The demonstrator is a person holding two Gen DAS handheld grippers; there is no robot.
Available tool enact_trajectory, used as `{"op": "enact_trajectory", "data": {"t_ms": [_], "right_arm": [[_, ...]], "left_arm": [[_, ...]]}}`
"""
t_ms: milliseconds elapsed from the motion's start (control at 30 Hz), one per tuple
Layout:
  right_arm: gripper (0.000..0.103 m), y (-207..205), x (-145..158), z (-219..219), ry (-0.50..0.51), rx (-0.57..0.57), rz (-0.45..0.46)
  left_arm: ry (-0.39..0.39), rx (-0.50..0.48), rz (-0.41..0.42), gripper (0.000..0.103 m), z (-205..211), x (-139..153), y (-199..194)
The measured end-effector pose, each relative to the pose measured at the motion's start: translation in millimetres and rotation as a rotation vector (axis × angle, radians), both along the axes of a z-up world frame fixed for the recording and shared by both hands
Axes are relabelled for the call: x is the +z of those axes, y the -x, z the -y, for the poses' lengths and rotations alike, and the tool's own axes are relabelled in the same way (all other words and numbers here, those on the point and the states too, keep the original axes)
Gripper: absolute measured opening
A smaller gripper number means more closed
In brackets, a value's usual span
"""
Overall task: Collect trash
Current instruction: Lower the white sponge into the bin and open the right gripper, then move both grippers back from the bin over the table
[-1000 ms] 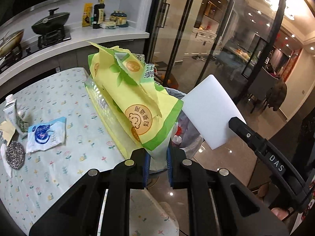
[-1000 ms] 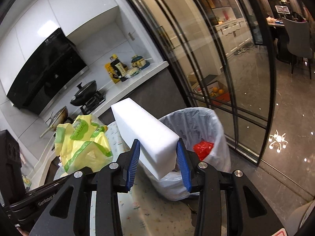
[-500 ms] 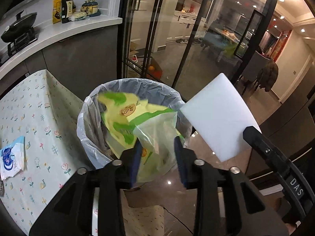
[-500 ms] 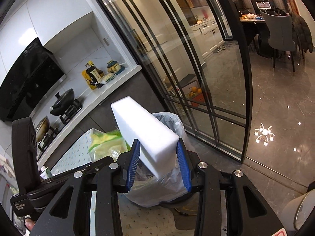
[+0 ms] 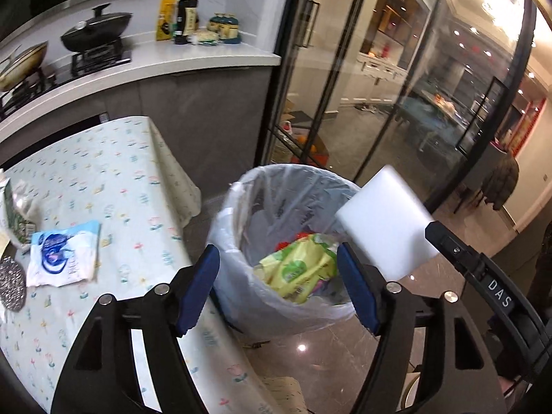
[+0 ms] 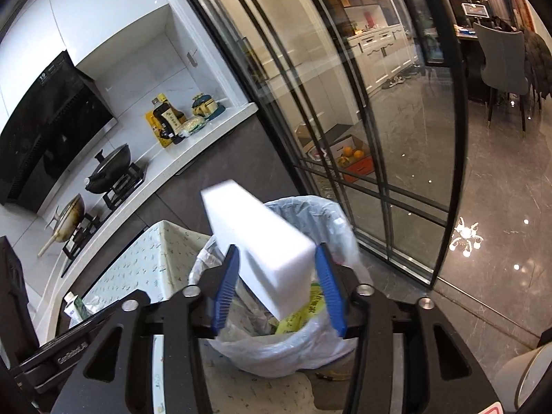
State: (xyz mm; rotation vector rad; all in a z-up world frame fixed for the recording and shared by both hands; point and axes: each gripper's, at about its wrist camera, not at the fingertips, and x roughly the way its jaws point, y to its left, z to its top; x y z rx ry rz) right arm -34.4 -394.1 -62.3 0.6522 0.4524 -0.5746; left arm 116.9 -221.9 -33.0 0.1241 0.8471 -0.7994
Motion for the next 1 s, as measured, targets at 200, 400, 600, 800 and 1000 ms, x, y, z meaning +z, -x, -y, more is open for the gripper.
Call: {"op": "enact_trajectory", "data": {"t_ms": [200, 400, 600, 800, 1000], "right_arm": [[0.063, -12, 6, -17, 0.021, 0.032, 0.002], [0.063, -8, 14, -37, 0.015, 0.056, 0.010], [0.063, -11, 25, -68, 0.028, 0.112, 0.022], [0.065, -22, 36, -107, 0.049, 0.181, 0.028], [0.066, -34, 46, -147, 0.072, 0.253, 0.030]], "left_arm": [[0.006, 0.075, -0.009, 0.067, -29, 0, -11], [0.018, 0.136, -0.015, 0.070, -61, 0, -15], [0.034, 0.200, 0.002, 0.078, -97, 4, -13], [0.055, 0.259, 0.010, 0.080, -139, 11, -14], [0.084, 0.333, 0.019, 0.084, -191, 17, -17]]}}
